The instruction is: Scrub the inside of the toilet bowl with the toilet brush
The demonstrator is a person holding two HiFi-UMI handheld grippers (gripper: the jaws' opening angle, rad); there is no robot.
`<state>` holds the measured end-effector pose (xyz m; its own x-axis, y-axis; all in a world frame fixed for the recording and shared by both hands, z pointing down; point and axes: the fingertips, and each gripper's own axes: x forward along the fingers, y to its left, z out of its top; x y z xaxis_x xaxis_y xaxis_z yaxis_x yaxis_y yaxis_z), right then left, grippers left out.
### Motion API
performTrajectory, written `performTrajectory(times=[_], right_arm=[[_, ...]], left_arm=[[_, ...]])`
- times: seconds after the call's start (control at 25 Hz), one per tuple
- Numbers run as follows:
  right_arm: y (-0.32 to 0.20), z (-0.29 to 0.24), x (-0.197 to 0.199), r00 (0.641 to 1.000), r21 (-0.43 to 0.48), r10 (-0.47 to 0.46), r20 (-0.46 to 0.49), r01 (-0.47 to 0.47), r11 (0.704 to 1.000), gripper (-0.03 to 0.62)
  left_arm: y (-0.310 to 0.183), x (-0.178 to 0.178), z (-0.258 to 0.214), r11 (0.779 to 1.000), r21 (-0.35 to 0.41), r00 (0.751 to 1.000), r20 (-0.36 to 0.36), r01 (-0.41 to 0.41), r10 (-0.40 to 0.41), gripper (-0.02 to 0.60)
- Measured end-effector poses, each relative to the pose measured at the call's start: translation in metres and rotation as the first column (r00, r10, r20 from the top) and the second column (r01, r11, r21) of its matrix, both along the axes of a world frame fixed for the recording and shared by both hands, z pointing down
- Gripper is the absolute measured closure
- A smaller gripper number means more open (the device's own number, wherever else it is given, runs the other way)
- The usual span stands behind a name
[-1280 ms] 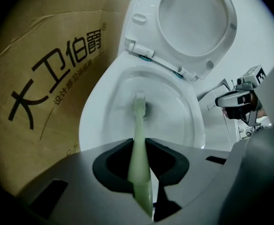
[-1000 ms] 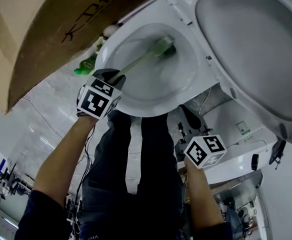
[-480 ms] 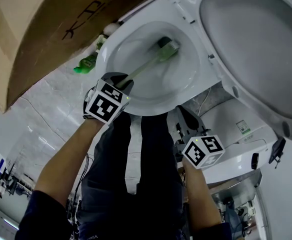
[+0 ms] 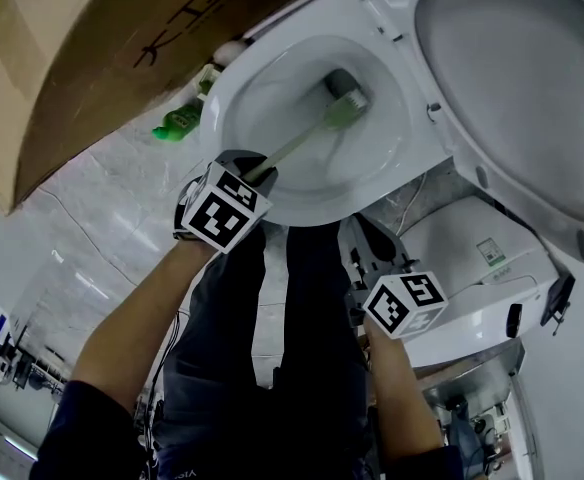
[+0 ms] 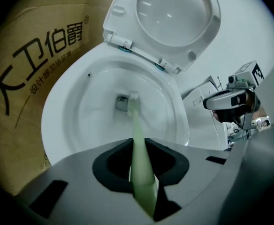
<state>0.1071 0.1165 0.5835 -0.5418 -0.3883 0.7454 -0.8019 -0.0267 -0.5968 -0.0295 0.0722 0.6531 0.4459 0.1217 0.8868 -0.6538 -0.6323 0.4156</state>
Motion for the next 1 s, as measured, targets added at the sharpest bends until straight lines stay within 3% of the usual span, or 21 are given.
performTrajectory(times=[0.48, 1.0], right_arm=[[0.012, -0.009, -0.019, 1.000, 0.015, -0.014, 0.005, 0.014, 1.000, 0.589], [0.014, -0.023, -0.031, 0.999, 0.036, -0.040, 0.003, 0.040, 0.999, 0.589]], left_arm=[[0.025, -0.034, -0.003, 0.999, -0.037, 0.998, 0.053, -0.011, 0.013, 0.488], [0.020, -0.071, -0.021, 1.000, -0.003, 0.994, 0.110, 0.023, -0.023, 0.488]])
